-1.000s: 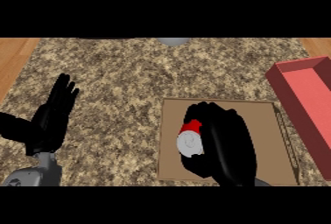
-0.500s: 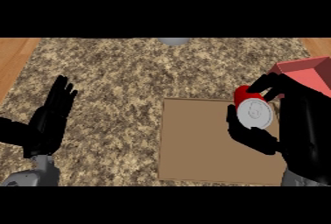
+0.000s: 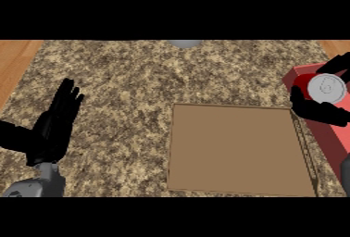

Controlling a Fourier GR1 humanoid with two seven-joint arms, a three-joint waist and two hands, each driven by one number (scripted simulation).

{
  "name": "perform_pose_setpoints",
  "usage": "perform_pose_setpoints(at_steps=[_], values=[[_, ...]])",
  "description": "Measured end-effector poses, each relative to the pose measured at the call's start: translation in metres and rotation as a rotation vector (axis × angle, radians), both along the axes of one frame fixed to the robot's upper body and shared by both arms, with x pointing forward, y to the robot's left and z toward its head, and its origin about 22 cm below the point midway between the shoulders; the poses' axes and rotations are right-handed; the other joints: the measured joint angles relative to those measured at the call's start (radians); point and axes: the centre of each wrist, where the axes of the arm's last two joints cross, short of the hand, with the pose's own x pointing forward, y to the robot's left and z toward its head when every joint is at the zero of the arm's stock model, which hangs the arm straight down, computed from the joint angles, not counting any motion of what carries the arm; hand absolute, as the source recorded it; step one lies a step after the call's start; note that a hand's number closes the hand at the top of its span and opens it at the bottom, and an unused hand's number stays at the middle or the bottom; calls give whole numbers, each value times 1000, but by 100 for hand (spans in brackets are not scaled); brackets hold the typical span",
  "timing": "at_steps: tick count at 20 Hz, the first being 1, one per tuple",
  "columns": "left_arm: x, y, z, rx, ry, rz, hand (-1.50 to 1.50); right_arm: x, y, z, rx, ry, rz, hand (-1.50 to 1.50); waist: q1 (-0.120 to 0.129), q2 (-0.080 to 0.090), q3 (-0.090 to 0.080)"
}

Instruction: Pick the can from the tray and place it in the cardboard box

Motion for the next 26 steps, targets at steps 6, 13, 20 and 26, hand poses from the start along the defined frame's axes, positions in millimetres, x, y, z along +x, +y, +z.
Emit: perform_pose_setpoints(at_steps=[6, 13, 20, 26], values=[[2, 0, -3, -2, 2, -2, 0, 32, -48, -14, -87, 10, -81, 150, 4, 1, 0], [0, 0, -1, -4, -5, -10, 0, 57, -107, -44, -164, 90, -112, 150, 7, 2, 0], [1, -1, -3, -5, -8, -13, 0, 69, -144, -81, -248, 469, -158, -150, 19, 7, 0], [2, -6, -1, -1, -16, -21, 0, 77, -173, -105, -148, 414, -118, -150, 19, 7, 2]])
